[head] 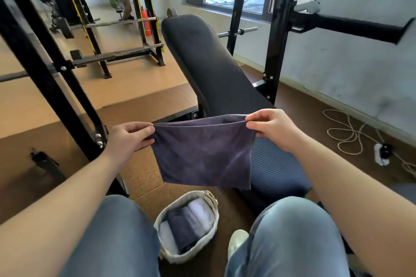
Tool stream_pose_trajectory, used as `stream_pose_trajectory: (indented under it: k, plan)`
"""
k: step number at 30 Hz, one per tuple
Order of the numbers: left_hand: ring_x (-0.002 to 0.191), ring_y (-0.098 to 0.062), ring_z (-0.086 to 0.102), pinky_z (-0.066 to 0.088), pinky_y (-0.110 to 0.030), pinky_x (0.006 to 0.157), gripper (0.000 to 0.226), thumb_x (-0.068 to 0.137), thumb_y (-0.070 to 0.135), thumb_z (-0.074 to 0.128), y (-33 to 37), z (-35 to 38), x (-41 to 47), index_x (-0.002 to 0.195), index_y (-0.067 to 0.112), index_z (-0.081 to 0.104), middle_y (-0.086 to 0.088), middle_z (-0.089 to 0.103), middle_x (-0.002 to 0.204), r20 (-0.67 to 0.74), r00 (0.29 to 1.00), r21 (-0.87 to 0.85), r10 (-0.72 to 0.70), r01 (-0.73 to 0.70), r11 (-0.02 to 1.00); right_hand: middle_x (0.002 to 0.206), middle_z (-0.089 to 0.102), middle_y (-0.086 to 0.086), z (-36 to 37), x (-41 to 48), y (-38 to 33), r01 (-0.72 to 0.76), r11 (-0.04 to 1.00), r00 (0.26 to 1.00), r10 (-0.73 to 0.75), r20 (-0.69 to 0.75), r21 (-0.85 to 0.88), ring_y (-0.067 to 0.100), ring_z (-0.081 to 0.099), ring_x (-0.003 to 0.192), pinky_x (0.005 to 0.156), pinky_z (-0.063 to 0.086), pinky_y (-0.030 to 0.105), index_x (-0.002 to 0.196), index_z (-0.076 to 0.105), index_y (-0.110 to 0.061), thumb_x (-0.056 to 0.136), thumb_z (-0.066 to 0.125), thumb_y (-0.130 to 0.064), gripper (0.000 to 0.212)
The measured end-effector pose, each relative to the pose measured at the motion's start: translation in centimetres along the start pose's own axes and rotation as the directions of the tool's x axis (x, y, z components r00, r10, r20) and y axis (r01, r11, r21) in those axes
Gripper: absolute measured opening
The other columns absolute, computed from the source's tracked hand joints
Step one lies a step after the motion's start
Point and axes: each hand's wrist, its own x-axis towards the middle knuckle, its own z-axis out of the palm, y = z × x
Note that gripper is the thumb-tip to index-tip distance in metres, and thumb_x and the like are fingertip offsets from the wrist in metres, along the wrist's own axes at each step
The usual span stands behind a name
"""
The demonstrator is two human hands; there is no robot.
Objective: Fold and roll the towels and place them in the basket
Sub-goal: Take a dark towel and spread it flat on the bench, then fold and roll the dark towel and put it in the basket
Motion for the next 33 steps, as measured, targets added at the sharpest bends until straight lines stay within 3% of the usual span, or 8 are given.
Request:
stream_pose_trajectory:
  k: [5,10,15,18,25,30,33]
  plan:
    - [0.100,-0.024,0.073,0.062,-0.031,0.086,0.007,0.091,0.005,0.074,-2.1,0.0,-0.3,0.098,0.007,0.077,-0.013,0.075,0.102,-0.012,1.000,0.017,-0.015,0.015,1.000,0.079,0.076,0.000,1.1,-0.4,2.3,0.038,0.962,0.999,-0.043,-0.014,-0.269,0.011,0.067,0.067,0.070,0.057,0.030,0.079,0.079,-0.025,0.082,0.084,-0.014,0.013]
    - [0.104,-0.027,0.072,0.063,-0.029,0.082,0.008,0.092,0.006,0.074,-4.6,-0.2,0.0,0.098,0.009,0.077,-0.013,0.075,0.105,-0.048,0.996,0.032,-0.072,0.074,0.997,0.073,0.075,0.009,2.7,-1.8,5.0,0.002,0.948,1.000,-0.001,0.002,-0.318,0.014,0.064,0.060,0.070,0.054,0.033,0.079,0.078,-0.027,0.081,0.084,-0.013,0.015]
    - [0.103,-0.024,0.071,0.063,-0.031,0.082,0.007,0.092,0.008,0.074,-5.5,-0.7,1.0,0.098,0.009,0.077,-0.011,0.075,0.103,-0.004,0.996,0.098,-0.092,0.092,0.991,0.080,0.071,-0.017,3.0,-2.1,7.0,0.115,0.861,0.989,-0.055,0.134,-0.496,0.001,0.067,0.070,0.068,0.048,0.009,0.085,0.078,-0.031,0.082,0.084,-0.012,0.020]
    - [0.102,-0.023,0.071,0.060,-0.039,0.088,0.007,0.092,0.009,0.075,-5.8,-0.4,1.3,0.097,0.010,0.078,-0.011,0.074,0.103,0.025,0.995,0.150,-0.095,0.090,0.985,0.086,0.069,-0.020,2.8,-2.1,7.3,0.169,0.793,0.980,-0.073,0.183,-0.586,-0.002,0.064,0.082,0.071,0.043,0.003,0.085,0.073,-0.038,0.084,0.084,-0.018,0.022]
    - [0.105,-0.024,0.070,0.061,-0.039,0.086,0.012,0.093,0.013,0.074,-6.0,-0.4,1.7,0.104,0.010,0.078,-0.010,0.074,0.108,0.075,0.991,0.207,-0.107,0.090,0.974,0.090,0.068,-0.013,2.1,-2.4,7.1,0.199,0.806,0.976,-0.109,0.190,-0.558,0.002,0.066,0.069,0.067,0.049,0.014,0.076,0.068,-0.042,0.086,0.083,-0.017,0.031]
    - [0.105,-0.021,0.068,0.059,-0.038,0.084,0.011,0.095,0.018,0.072,-6.2,-0.7,1.7,0.104,0.016,0.078,-0.005,0.075,0.107,0.093,0.993,0.262,-0.076,0.049,0.964,0.072,0.068,-0.023,2.0,-3.0,7.1,0.223,0.814,0.970,-0.128,0.208,-0.537,-0.003,0.064,0.068,0.065,0.048,0.008,0.084,0.071,-0.037,0.088,0.080,-0.015,0.024]
    - [0.106,-0.022,0.068,0.057,-0.037,0.080,0.011,0.095,0.020,0.072,-6.2,-0.7,1.8,0.104,0.017,0.078,-0.005,0.075,0.107,0.101,0.993,0.270,-0.067,0.037,0.962,0.073,0.068,-0.017,2.3,-3.0,7.4,0.272,0.785,0.960,-0.179,0.216,-0.557,-0.001,0.062,0.069,0.067,0.046,0.009,0.088,0.071,-0.032,0.089,0.079,-0.017,0.017]
